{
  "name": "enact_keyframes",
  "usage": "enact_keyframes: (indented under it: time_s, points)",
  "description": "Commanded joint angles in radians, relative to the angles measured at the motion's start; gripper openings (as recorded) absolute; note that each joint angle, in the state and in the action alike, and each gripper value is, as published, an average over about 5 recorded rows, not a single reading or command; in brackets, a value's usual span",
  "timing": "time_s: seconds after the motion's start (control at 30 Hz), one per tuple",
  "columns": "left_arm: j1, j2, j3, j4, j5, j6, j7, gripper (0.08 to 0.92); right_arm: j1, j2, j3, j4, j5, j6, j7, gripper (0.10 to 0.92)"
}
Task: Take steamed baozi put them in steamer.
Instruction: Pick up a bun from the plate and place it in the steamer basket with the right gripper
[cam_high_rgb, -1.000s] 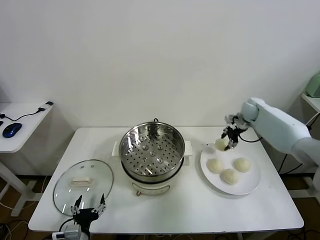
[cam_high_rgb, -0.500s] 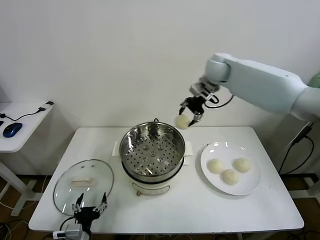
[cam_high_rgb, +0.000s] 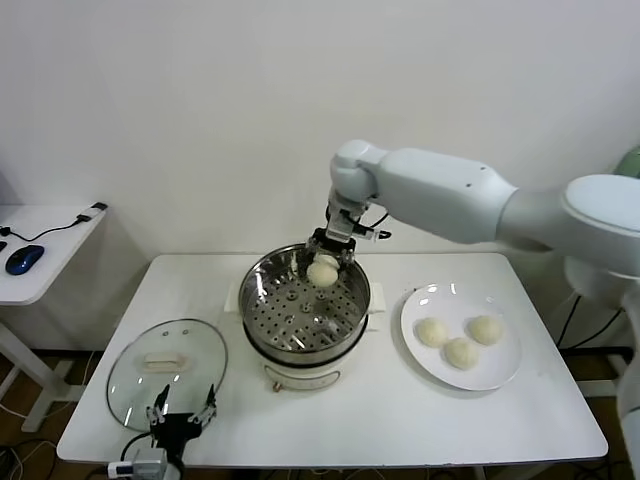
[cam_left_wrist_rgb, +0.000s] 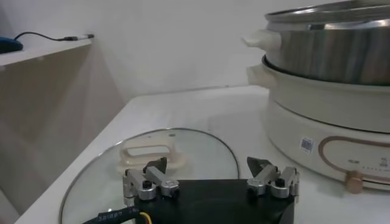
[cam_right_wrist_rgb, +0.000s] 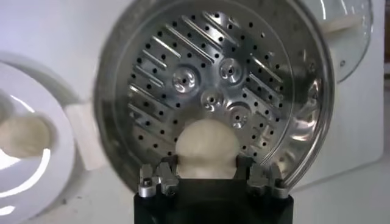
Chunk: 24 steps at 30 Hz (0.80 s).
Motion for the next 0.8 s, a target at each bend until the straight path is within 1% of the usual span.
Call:
enact_keyframes:
  time_s: [0.03, 0.27, 0.47, 0.53, 0.67, 0.8]
  points:
    - [-0.001, 0.0, 0.001, 0.003, 0.004, -0.002, 0.0, 0.823, -0.141, 0.112, 0.121, -0.205, -0.224, 0.095, 0.069, 0.645]
    - [-0.003, 0.004, -0.003, 0.006, 0.002, -0.006, 0.0, 0.823, -0.167, 0.149, 0.135, -0.285, -0.225, 0.099, 0.072, 0.649]
    - [-0.006, 0.003, -0.004, 0.007, 0.0, -0.007, -0.001, 0.823, -0.158, 0.147, 0.119, -0.281, -0.175, 0.106, 0.058, 0.662]
    - [-0.006, 0.003, -0.004, 0.005, 0.0, -0.006, -0.001, 0.823, -0.138, 0.138, 0.102, -0.261, -0.133, 0.107, 0.044, 0.697]
    - [-0.004, 0.002, -0.005, -0.003, 0.0, -0.003, 0.0, 0.823, -0.065, 0.106, 0.061, -0.197, -0.007, 0.101, 0.021, 0.802]
    - [0.001, 0.001, -0.006, -0.012, 0.002, 0.001, 0.001, 0.823, 0.066, 0.056, -0.011, -0.131, 0.183, 0.091, -0.028, 0.821]
